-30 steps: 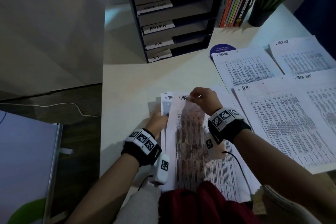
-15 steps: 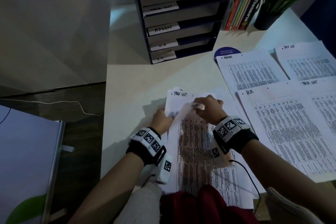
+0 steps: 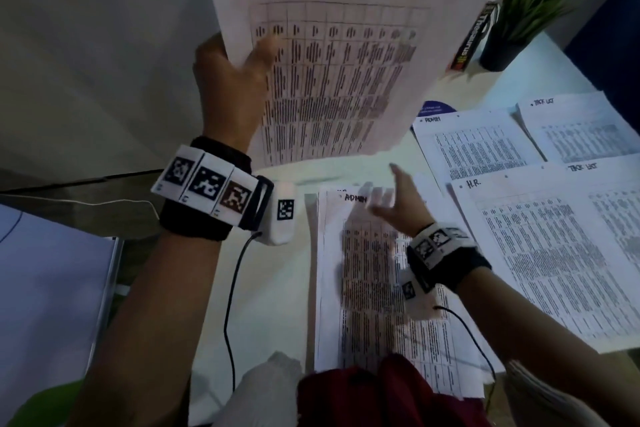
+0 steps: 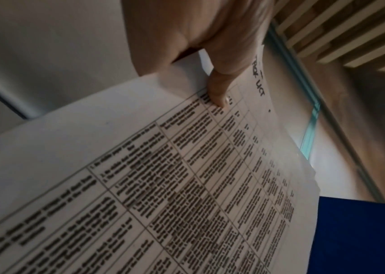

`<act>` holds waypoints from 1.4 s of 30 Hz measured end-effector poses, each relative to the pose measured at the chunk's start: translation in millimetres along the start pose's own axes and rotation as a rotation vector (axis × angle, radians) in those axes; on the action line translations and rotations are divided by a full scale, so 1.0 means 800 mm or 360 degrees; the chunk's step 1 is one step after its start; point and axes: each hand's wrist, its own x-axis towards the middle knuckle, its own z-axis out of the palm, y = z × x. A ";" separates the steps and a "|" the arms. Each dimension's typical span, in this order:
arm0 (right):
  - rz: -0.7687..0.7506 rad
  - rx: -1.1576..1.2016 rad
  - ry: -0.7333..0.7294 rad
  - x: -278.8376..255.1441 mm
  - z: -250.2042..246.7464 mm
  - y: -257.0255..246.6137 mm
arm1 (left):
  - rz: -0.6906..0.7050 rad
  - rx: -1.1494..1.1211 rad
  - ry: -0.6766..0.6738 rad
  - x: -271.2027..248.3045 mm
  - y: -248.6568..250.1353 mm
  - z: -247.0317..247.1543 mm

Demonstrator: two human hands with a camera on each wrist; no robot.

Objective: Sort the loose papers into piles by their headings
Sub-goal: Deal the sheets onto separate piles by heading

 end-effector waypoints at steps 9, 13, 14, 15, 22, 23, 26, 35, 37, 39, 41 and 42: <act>-0.0441 0.1496 0.0843 -0.040 -0.145 -0.094 | -0.0161 -0.0560 -0.0304 -0.024 0.003 0.014; -0.0395 0.1419 0.0896 -0.076 -0.127 -0.080 | -0.0230 -0.0655 -0.0436 -0.052 -0.019 0.022; -0.0367 0.1427 0.0894 -0.083 -0.118 -0.072 | -0.0285 -0.0670 -0.0449 -0.060 -0.027 0.023; -0.0329 0.1436 0.0894 -0.089 -0.108 -0.065 | -0.0340 -0.0681 -0.0454 -0.069 -0.037 0.026; 0.0040 0.1049 0.0866 -0.100 -0.057 -0.014 | -0.0675 -0.0283 -0.0654 -0.111 -0.087 0.037; 0.0028 0.0972 0.0863 -0.100 -0.056 -0.009 | -0.0695 -0.0245 -0.0630 -0.111 -0.090 0.039; -0.0084 0.1121 0.0785 -0.097 -0.061 -0.004 | -0.0672 -0.0152 -0.0534 -0.104 -0.084 0.044; 0.0051 0.1023 0.0864 -0.078 -0.144 0.044 | -0.0804 -0.0265 -0.0598 -0.100 -0.068 0.118; 0.0060 0.1097 0.0896 -0.071 -0.175 0.067 | -0.0828 -0.0160 -0.0749 -0.122 -0.065 0.151; 0.0052 0.1052 0.0867 -0.063 -0.210 0.093 | -0.0861 -0.0039 -0.0704 -0.138 -0.066 0.187; 0.0100 0.0877 0.0737 -0.051 -0.246 0.127 | -0.0831 0.0083 -0.0575 -0.147 -0.062 0.225; 0.0128 0.0759 0.0642 -0.044 -0.262 0.148 | -0.0789 0.0155 -0.0511 -0.148 -0.059 0.244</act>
